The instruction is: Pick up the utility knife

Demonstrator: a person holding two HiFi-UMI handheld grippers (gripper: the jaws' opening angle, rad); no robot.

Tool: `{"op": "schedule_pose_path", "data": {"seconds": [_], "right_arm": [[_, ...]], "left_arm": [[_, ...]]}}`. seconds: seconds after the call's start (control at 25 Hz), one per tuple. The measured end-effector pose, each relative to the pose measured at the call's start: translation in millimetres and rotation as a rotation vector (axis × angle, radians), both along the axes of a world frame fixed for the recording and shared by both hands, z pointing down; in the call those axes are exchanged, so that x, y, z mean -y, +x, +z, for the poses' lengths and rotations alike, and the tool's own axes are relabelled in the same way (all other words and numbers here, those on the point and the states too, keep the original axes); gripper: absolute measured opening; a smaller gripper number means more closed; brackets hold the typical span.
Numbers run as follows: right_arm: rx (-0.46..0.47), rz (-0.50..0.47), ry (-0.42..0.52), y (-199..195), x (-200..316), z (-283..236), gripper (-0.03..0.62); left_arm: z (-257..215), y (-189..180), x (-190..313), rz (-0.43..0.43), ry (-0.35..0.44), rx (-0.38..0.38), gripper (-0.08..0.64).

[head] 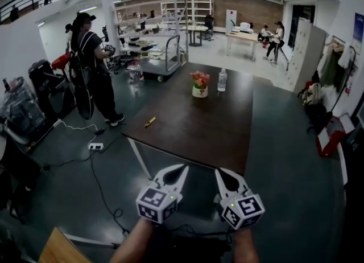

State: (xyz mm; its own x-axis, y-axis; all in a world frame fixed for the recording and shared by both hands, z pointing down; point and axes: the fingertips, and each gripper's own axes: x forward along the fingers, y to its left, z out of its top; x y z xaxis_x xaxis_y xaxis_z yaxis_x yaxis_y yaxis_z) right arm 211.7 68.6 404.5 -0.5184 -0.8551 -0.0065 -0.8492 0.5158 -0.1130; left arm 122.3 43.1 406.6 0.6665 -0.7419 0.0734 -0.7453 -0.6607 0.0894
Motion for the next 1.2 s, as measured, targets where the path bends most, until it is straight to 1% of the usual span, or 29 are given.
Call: {"op": "schedule_pose_path", "data": {"seconds": [0.08,0.2,0.44,0.64,0.84,1.0,1.08,1.2], "right_arm": [[-0.011,-0.052,-0.005,-20,8,2,0.011],[-0.029,-0.100,-0.017,-46,22,7,0.011],[-0.064,-0.141,-0.044,-93,65,15,0.011],[-0.096,-0.148,-0.064,-141,115,23,0.011],[-0.135,-0.111,-0.090,-185,159,28,0.011],[-0.160,-0.089,-0.081,-212,186,26,0.011],[-0.158,-0.077,-0.073,-222,199,24,0.011],[-0.167,-0.075,-0.080,-234,214,24,0.011]], "left_arm": [[3,-18,7,-0.038,-0.008,-0.003,0.006],[10,-43,19,-0.084,-0.022,-0.014,0.006],[24,-95,58,-0.140,-0.056,-0.035,0.006],[35,-141,107,-0.139,-0.071,-0.051,0.006],[46,-183,152,-0.110,-0.102,-0.075,0.006],[52,-205,181,-0.083,-0.119,-0.079,0.006],[53,-215,194,-0.075,-0.129,-0.079,0.006],[54,-222,212,-0.062,-0.141,-0.082,0.006]]}}
